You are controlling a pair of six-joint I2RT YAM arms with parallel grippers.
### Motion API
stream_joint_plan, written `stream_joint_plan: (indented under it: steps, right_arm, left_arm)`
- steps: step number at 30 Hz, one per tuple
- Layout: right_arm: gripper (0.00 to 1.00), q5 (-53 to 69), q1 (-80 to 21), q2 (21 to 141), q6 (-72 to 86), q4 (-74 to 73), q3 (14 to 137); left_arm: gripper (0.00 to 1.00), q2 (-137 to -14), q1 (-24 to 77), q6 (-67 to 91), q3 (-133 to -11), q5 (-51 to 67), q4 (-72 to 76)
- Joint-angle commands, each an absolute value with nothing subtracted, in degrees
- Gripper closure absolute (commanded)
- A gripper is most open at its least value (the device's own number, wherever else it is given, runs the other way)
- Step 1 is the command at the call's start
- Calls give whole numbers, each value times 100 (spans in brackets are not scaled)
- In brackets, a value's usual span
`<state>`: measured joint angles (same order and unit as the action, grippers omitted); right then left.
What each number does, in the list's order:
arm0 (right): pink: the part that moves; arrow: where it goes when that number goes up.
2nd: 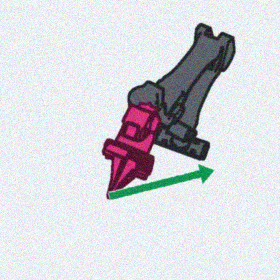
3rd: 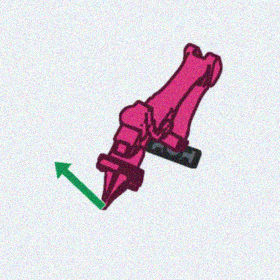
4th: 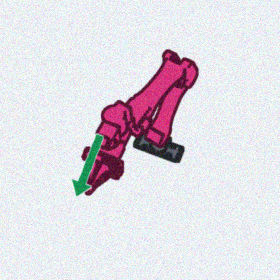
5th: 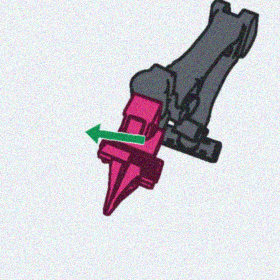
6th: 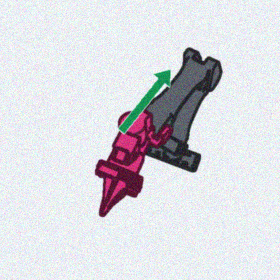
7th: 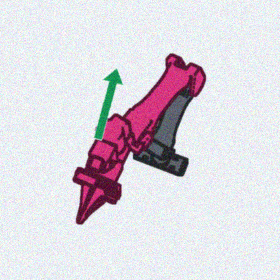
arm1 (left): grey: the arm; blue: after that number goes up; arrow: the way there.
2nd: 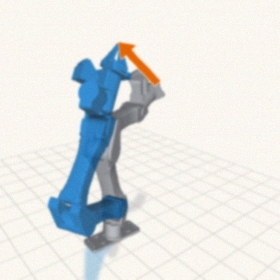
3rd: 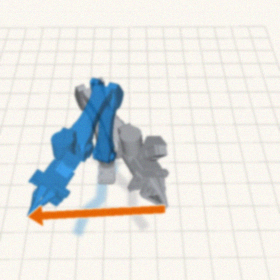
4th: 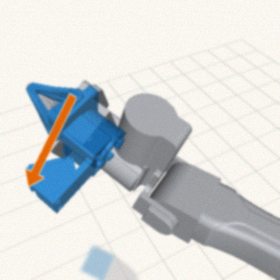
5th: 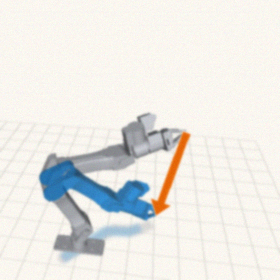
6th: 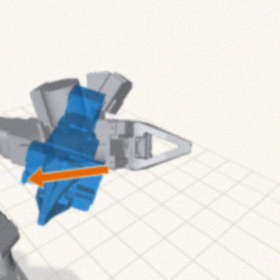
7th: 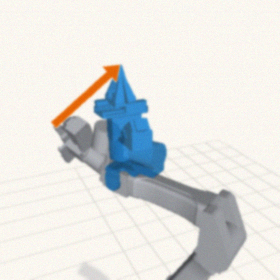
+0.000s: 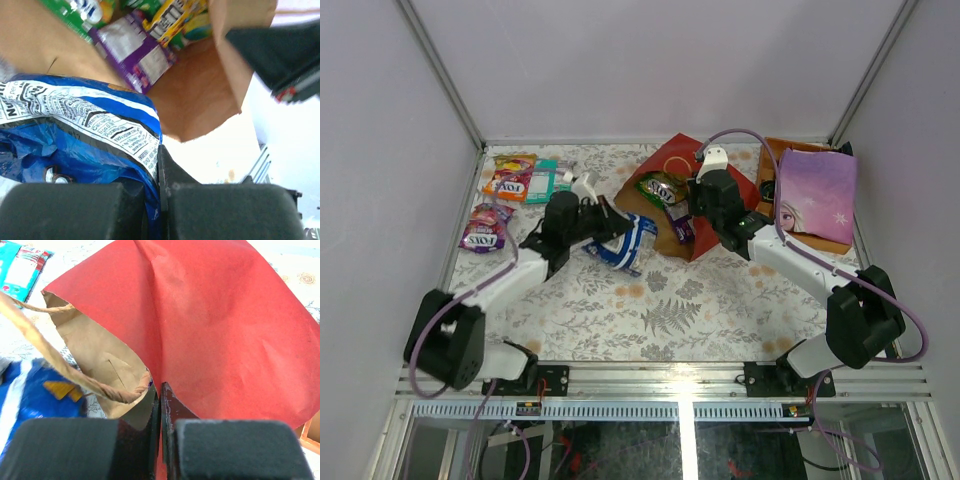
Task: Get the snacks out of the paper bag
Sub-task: Place the snack at the center of the board.
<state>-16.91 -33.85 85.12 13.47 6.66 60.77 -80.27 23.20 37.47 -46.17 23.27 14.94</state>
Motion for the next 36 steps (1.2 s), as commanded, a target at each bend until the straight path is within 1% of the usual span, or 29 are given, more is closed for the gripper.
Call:
stream_joint_plan:
  steps: [1, 4, 5, 6, 7, 8, 10, 11, 12, 13, 17, 22, 24, 25, 26, 28, 29, 31, 32, 34, 36]
  right_arm:
    - [100, -1779, -3331, 8300, 1396, 974, 6108]
    - [100, -1719, -3331, 8338, 1427, 989, 6083]
    - [100, -1712, -3331, 8353, 1440, 999, 6070]
    - [100, -1697, -3331, 8364, 1448, 1010, 6053]
    - [100, -1689, -3331, 8375, 1460, 1011, 6043]
    - [100, -1676, -3331, 8376, 1460, 1016, 6042]
    - [100, -1668, -3331, 8369, 1467, 1002, 6046]
    - [100, -1666, -3331, 8352, 1475, 1005, 6038]
    - [100, -1662, -3331, 8341, 1471, 1002, 6036]
    - [100, -1657, -3331, 8329, 1469, 1002, 6026]
    - [100, -1676, -3331, 8282, 1434, 978, 6026]
    - [100, -1701, -3331, 8235, 1395, 982, 5993]
    - [100, -1657, -3332, 8250, 1411, 993, 5985]
    - [100, -1635, -3331, 8265, 1422, 1001, 5985]
    - [100, -1614, -3331, 8284, 1431, 1002, 5999]
    - [100, -1587, -3331, 8312, 1445, 994, 6009]
    - [100, -1588, -3333, 8314, 1449, 989, 6014]
    - [100, -1604, -3331, 8287, 1434, 972, 6002]
    - [100, -1620, -3331, 8269, 1420, 975, 5985]
    - [100, -1637, -3331, 8238, 1395, 976, 5949]
    - [100, -1643, -3331, 8235, 1398, 983, 5938]
  left_arm:
    - [100, -6784, 2208, 3308, -3803, 1607, 416]
    - [100, -6083, 1990, 3502, -3123, 526, -470]
    - [98, -5962, 1903, 3646, -2925, 58, -991]
    - [85, -5928, 1800, 3789, -2752, -330, -1335]
    - [78, -5943, 1703, 3944, -2594, -639, -1610]
    - [63, -5970, 1671, 4132, -2480, -848, -1813]
    - [24, -5993, 1649, 4504, -2379, -969, -1975]
    - [10, -5968, 1654, 4680, -2417, -1109, -2078]
    - [2, -5923, 1658, 4825, -2529, -1254, -2201]
    - [0, -5879, 1653, 4944, -2752, -1378, -2338]
    - [0, -5753, 1648, 4999, -3858, -2032, -3115]
    - [0, -5866, 1662, 4796, -5336, -3300, -4290]
    - [0, -5868, 1661, 4474, -5546, -3196, -4142]
    - [2, -5888, 1659, 4235, -5568, -2860, -3930]
    - [7, -5934, 1661, 4056, -5538, -2436, -3681]
    - [16, -6073, 1661, 4027, -5313, -1592, -3157]
    - [22, -6160, 1663, 4082, -5121, -1290, -2885]
    - [38, -6344, 1659, 4285, -4759, -1080, -2492]
    - [42, -6424, 1649, 4393, -4565, -1088, -2318]
    - [43, -6578, 1585, 4615, -4197, -1212, -1969]
    - [41, -6788, 1457, 4815, -3882, -1481, -1741]
